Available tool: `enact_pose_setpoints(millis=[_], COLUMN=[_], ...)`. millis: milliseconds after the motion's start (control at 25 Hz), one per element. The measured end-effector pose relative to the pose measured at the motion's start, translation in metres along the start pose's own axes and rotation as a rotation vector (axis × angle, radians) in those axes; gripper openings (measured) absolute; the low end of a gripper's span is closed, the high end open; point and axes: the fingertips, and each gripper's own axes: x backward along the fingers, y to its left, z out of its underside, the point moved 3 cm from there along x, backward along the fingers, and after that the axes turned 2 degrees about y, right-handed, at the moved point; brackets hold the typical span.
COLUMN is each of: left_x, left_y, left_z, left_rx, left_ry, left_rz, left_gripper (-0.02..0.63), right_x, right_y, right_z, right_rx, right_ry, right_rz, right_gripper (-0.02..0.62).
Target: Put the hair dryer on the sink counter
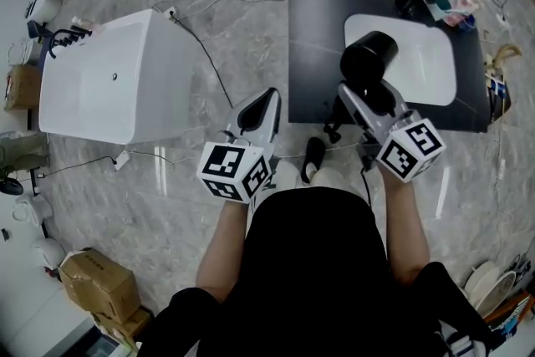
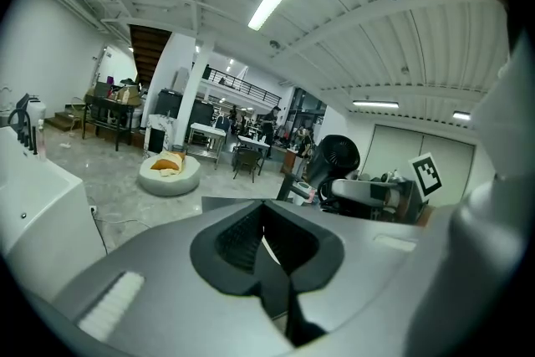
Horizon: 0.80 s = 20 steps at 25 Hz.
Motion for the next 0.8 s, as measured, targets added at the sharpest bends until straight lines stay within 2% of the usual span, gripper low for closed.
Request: enact_pose_setpoints(millis=[360, 800], left_x=[-0.014, -0.063], left_y=[0.015, 0.059], left_z=[-0.008, -0.031], left_rx=[0.012, 0.008], left_ry=[0.0, 0.057], left_rz=[-0.017, 0.069], left_gripper=[-0.002, -0.002], right_x=[-0.022, -0.076], right_y=[-0.019, -0.04], right_z=[0.006, 0.002], right_rx=[-0.024, -0.033], right_ry=[0.053, 0.102], right_rz=[0.016, 0.088], right_gripper=[0.218, 0.218])
